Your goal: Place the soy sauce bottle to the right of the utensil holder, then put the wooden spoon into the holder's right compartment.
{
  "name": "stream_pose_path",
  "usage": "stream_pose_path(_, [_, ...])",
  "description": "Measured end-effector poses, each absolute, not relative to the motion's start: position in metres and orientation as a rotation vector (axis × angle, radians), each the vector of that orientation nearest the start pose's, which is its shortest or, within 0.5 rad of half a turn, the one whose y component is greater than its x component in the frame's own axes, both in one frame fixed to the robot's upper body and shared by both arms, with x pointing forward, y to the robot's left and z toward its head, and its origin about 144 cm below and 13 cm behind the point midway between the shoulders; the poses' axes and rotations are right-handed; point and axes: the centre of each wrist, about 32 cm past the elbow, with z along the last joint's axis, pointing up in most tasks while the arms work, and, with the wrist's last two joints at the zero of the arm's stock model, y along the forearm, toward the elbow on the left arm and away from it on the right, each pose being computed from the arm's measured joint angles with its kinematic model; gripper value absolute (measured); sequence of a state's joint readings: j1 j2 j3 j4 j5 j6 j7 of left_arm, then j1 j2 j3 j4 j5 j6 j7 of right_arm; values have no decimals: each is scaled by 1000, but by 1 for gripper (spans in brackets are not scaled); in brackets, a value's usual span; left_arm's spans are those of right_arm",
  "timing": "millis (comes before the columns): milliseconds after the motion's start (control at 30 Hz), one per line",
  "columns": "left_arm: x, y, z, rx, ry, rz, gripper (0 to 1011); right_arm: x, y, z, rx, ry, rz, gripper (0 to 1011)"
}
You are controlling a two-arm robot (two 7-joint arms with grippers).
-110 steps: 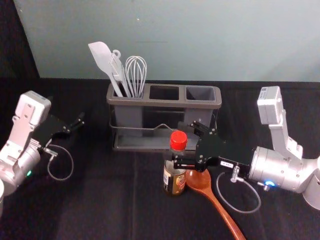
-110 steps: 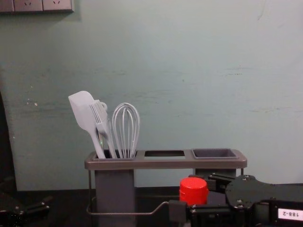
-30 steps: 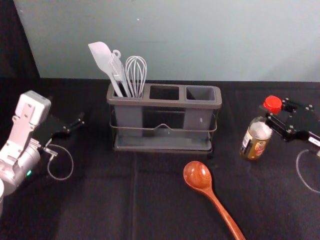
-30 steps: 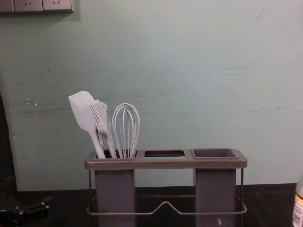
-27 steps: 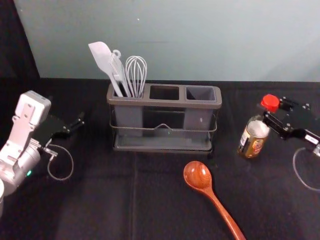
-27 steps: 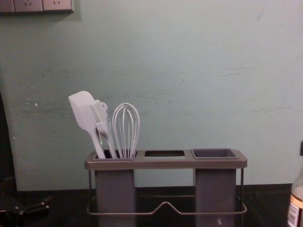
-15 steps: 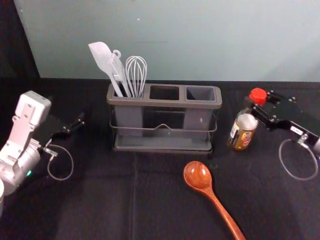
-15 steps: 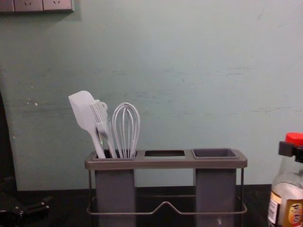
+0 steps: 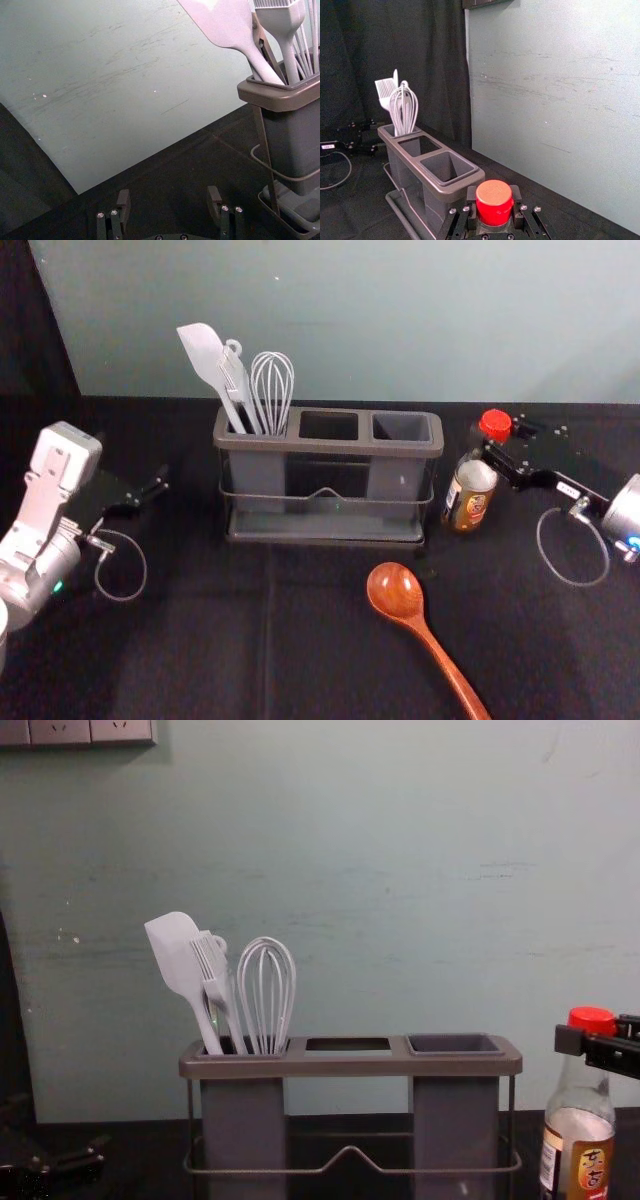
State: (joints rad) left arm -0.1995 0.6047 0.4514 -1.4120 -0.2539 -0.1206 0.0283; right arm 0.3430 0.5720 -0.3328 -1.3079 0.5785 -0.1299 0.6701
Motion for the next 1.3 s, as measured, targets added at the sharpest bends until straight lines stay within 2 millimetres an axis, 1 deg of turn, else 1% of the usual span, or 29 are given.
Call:
stream_pose_path(300, [489, 310, 1140, 304, -285, 1248, 1005, 543, -344, 1185, -19, -86, -775, 386])
stream_pose_path(733, [489, 310, 1140, 304, -285, 1248, 1005, 545, -344, 1178, -26, -91, -783, 386])
stream_pose_path(1200, [489, 310, 1140, 304, -285, 1248, 1005, 545, -344, 1178, -27, -93, -786, 385])
stream_pose_path(1300, [489, 310, 1140, 304, -285, 1248, 1005, 545, -344, 1178, -26, -93, -786, 414])
